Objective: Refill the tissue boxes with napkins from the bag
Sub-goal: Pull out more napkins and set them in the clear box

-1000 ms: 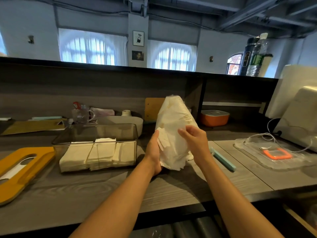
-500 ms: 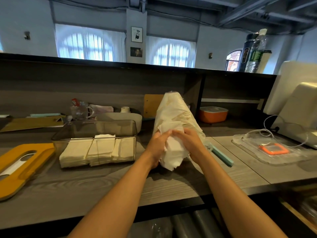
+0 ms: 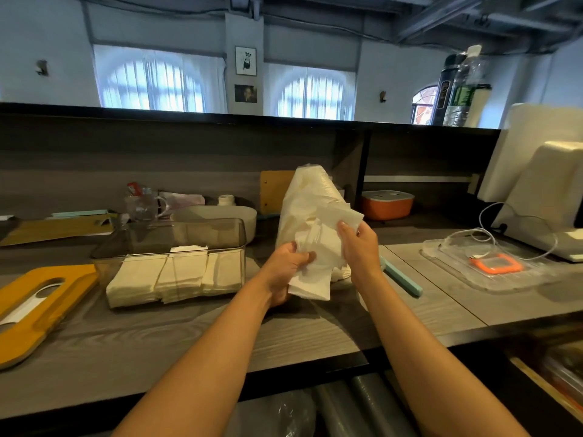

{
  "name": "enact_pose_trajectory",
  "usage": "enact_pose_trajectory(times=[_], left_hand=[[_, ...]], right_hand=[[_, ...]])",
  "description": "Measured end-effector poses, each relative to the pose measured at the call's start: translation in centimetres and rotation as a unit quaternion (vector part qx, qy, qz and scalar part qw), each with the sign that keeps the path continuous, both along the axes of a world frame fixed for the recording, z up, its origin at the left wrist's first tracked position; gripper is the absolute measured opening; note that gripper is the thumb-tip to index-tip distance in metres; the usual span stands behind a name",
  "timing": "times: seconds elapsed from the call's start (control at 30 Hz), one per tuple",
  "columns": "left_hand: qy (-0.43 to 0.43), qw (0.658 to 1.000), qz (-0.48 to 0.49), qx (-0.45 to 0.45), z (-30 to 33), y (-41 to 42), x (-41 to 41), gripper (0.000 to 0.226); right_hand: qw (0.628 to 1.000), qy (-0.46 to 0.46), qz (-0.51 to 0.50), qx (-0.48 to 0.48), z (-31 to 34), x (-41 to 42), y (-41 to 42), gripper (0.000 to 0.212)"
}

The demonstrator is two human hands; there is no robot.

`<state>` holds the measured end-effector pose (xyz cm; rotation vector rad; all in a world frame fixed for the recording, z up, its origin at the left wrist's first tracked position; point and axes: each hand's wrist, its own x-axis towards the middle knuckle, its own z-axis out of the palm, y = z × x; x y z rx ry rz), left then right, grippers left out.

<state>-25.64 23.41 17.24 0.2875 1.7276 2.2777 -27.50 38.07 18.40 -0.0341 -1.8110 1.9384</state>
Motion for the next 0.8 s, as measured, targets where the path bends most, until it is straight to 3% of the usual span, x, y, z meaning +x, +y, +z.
enact_pose_trajectory(times=[0.17, 0.33, 0.43, 0.5, 0.67, 0.8], left_hand=[[-0.013, 0.998, 0.049, 0.023, 0.0, 0.4, 0.0, 0.025], [-0.038, 0.983, 0.136, 0.117, -0.4, 0.6, -0.8, 0.03], [-0.062, 0.977, 0.132, 0.157, -0.5, 0.9, -0.5, 0.026], [-0.055, 0.979, 0.089, 0.176, -0.5, 1.2, -0.2, 0.035], [-0.001, 0.986, 0.074, 0.149, -0.6, 1.9, 0.2, 0.06], [0.021, 0.986, 0.133, 0.097, -0.8, 2.2, 0.0, 0.047]], right_hand=[[0.996, 0.031, -0.05, -0.061, 0.2, 0.2, 0.8, 0.015], [0.98, 0.057, -0.129, -0.142, 0.5, 0.6, 1.2, 0.016], [0.977, 0.036, -0.065, -0.2, 0.2, 0.7, 0.4, 0.016], [0.983, 0.009, -0.014, -0.182, 0.0, 0.6, -0.6, 0.019], [0.996, -0.012, -0.032, -0.082, -0.6, 0.4, -2.1, 0.014], [0.999, -0.011, -0.011, -0.051, -1.0, 0.1, -2.3, 0.005]])
